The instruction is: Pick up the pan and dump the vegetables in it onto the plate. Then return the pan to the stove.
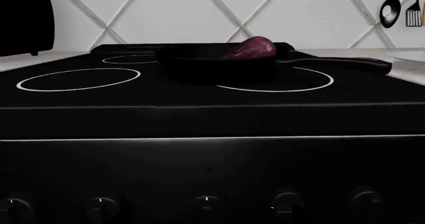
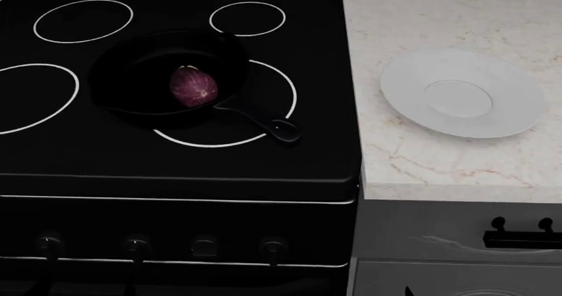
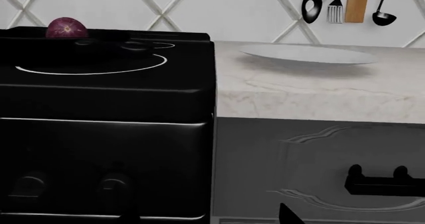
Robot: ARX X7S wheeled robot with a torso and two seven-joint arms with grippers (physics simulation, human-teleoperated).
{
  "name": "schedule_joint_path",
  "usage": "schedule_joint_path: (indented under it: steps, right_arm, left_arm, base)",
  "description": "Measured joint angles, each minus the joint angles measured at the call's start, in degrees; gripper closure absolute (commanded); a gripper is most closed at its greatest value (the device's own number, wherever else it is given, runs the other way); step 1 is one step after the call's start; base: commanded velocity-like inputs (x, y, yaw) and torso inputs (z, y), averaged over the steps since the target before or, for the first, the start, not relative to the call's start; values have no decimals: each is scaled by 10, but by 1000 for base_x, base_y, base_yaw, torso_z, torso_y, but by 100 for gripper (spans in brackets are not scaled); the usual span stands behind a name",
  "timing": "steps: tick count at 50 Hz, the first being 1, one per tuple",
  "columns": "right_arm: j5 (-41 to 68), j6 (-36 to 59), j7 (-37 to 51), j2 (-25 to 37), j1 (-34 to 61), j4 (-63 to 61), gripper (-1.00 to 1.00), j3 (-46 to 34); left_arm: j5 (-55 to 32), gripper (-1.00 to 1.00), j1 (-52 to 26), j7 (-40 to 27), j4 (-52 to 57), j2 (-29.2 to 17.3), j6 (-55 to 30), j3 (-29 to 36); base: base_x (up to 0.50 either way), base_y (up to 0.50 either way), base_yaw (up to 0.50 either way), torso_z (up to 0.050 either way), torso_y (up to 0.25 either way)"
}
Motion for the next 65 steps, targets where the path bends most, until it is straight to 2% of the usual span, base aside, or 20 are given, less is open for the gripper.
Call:
schedule_joint_path:
  steps: [7, 20, 33, 39, 44, 49, 65]
  right_arm:
    - [-4, 92, 0, 25, 9, -75, -100, -6]
    - [2, 349, -38, 85, 90, -241, -100, -17]
    - [10, 642, -72, 146, 227, -397, -100, -38]
    - [11, 743, -71, 157, 286, -448, -100, -61]
    - [29, 793, -56, 166, 319, -472, -100, -76]
    - [93, 824, -11, 183, 349, -481, -100, -80]
    - [301, 859, 135, 229, 413, -475, -100, -77]
  left_arm:
    - [-10, -100, -2, 0, 85, -23, -86, 2]
    - [-46, -100, -39, 4, 223, -68, -260, -18]
    - [-107, -100, -138, 11, 343, -109, -474, -59]
    - [-134, -100, -188, 8, 391, -116, -562, -78]
    - [-150, -100, -218, 4, 420, -117, -613, -86]
    - [-161, -100, -236, 3, 439, -119, -644, -93]
    - [-177, -100, -255, -1, 462, -125, -676, -104]
  base:
    - [0, 0, 0, 49, 73]
    - [0, 0, 0, 49, 73]
    - [70, -3, 0, 49, 73]
    - [320, -18, 0, 49, 73]
    - [320, -19, 0, 49, 72]
    - [320, -16, 0, 49, 73]
    - [327, -33, 0, 49, 73]
